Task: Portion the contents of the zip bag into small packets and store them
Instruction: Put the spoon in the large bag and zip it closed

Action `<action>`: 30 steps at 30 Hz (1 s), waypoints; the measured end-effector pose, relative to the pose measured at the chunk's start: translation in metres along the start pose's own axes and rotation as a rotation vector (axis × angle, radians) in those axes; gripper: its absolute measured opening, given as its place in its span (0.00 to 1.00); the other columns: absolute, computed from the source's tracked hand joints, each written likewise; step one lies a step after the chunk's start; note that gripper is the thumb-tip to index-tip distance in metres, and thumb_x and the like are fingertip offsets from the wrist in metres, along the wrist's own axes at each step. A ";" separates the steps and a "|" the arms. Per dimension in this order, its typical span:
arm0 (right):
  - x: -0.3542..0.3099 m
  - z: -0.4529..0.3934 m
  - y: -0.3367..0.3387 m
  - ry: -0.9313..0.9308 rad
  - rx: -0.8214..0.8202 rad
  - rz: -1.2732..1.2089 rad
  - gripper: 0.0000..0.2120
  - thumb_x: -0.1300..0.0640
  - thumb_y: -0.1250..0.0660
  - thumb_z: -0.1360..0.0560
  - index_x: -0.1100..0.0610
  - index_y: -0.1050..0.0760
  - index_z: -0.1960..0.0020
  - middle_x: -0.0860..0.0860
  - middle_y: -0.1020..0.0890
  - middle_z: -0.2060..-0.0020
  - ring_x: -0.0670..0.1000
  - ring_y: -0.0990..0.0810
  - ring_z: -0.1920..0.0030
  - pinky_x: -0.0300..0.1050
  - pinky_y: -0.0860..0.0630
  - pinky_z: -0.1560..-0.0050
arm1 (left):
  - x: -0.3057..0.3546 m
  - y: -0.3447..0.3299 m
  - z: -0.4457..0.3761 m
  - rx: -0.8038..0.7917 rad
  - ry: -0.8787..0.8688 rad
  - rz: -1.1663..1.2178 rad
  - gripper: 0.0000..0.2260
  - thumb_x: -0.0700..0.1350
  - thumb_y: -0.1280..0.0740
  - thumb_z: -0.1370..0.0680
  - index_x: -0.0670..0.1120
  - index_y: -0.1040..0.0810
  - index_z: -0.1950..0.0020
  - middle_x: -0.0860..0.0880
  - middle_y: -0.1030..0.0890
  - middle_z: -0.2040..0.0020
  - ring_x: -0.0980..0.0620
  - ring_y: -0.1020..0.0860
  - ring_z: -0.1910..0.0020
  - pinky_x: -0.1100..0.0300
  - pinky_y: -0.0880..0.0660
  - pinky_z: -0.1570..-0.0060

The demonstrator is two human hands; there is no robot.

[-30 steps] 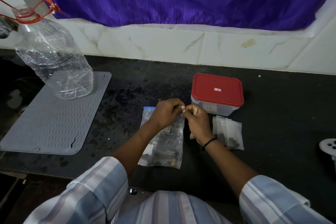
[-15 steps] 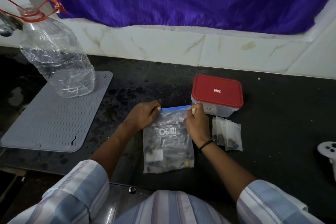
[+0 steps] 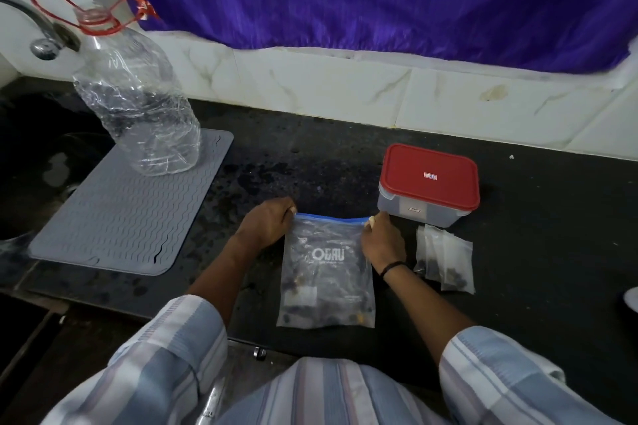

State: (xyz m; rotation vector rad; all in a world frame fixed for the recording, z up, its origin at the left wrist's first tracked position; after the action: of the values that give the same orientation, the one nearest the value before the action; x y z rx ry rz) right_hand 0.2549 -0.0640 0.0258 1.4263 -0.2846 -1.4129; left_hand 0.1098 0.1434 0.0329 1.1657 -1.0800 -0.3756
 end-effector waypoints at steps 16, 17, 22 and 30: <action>-0.042 0.032 -0.036 0.197 -0.127 0.009 0.13 0.53 0.42 0.17 0.62 0.27 0.41 0.58 0.22 0.43 0.57 0.22 0.43 0.50 0.27 0.44 | 0.084 -0.038 0.079 0.291 -0.163 0.023 0.17 0.39 0.41 0.23 0.38 0.21 0.37 0.41 0.19 0.41 0.44 0.21 0.43 0.49 0.23 0.42; -0.042 0.032 -0.040 0.193 -0.142 -0.049 0.12 0.52 0.42 0.17 0.60 0.25 0.45 0.56 0.20 0.47 0.55 0.21 0.46 0.50 0.26 0.46 | 0.081 -0.047 0.080 0.240 -0.139 -0.023 0.19 0.43 0.43 0.22 0.39 0.23 0.35 0.41 0.20 0.38 0.42 0.22 0.39 0.47 0.25 0.39; -0.051 0.043 -0.014 0.377 0.058 -0.418 0.08 0.53 0.34 0.21 0.54 0.21 0.57 0.47 0.27 0.61 0.45 0.25 0.60 0.43 0.27 0.56 | 0.066 -0.081 0.078 0.045 -0.097 -0.294 0.27 0.55 0.51 0.17 0.42 0.34 0.23 0.43 0.31 0.24 0.41 0.35 0.24 0.40 0.40 0.26; -0.077 0.096 -0.003 1.024 0.264 -0.061 0.12 0.51 0.32 0.23 0.53 0.18 0.42 0.49 0.22 0.54 0.50 0.26 0.52 0.41 0.27 0.52 | 0.062 -0.087 0.080 -0.052 -0.112 -0.285 0.31 0.57 0.57 0.19 0.43 0.41 0.20 0.43 0.42 0.20 0.42 0.47 0.20 0.38 0.49 0.23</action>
State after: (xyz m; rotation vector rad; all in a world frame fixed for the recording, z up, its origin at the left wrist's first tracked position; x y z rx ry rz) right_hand 0.1525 -0.0503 0.0931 2.1892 0.2460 -0.5496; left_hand 0.0965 0.0190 -0.0130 1.2667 -0.9953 -0.6946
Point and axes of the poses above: each hand's wrist, its own z-axis away from the middle knuckle, its own y-axis out of the back of the hand, x = y × z, the point moved 10 cm from there along -z, towards the middle knuckle
